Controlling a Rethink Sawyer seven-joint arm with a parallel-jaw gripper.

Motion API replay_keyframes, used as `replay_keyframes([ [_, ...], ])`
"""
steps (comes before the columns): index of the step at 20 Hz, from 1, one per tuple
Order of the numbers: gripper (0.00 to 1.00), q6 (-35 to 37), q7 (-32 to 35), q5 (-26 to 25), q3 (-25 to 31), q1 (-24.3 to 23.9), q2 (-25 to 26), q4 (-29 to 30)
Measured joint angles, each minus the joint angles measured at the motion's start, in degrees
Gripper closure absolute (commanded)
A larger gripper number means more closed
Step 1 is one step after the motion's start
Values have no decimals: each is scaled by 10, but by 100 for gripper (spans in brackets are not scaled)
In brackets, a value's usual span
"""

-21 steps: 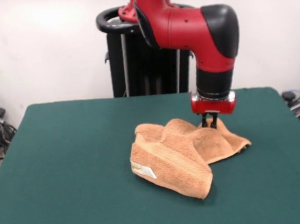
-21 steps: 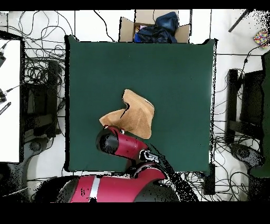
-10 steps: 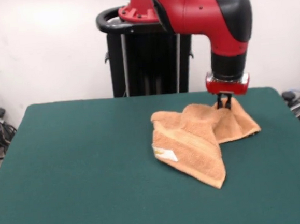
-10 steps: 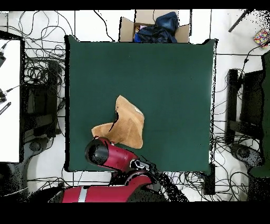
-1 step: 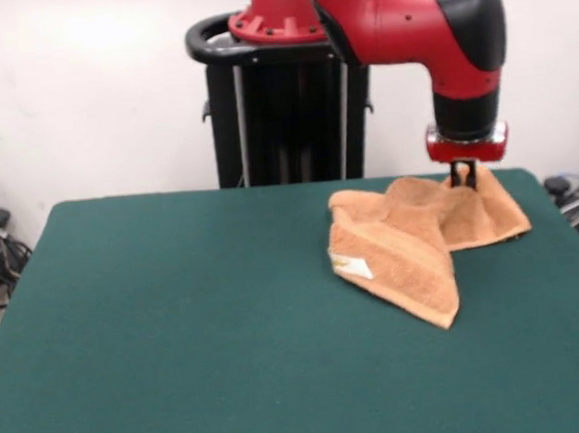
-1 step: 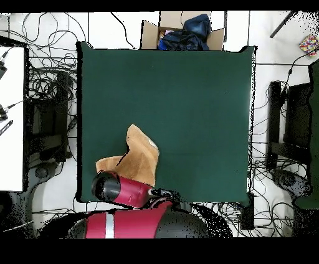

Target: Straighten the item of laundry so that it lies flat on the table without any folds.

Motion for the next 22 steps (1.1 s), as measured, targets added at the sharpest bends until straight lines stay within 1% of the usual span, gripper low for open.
replay_keyframes([
  [8,100,0,0,0,30,5,45,-16],
  [9,0,-4,0,0,33,11,53,-22],
  [12,0,-5,0,0,35,14,53,-23],
  [14,0,-5,0,0,38,27,42,-25],
  [17,0,-1,0,9,23,61,14,-25],
  [18,0,7,0,17,11,80,-1,-25],
  [21,0,30,0,25,-15,114,-26,-27],
  [22,0,57,0,29,-39,144,-46,-32],
])
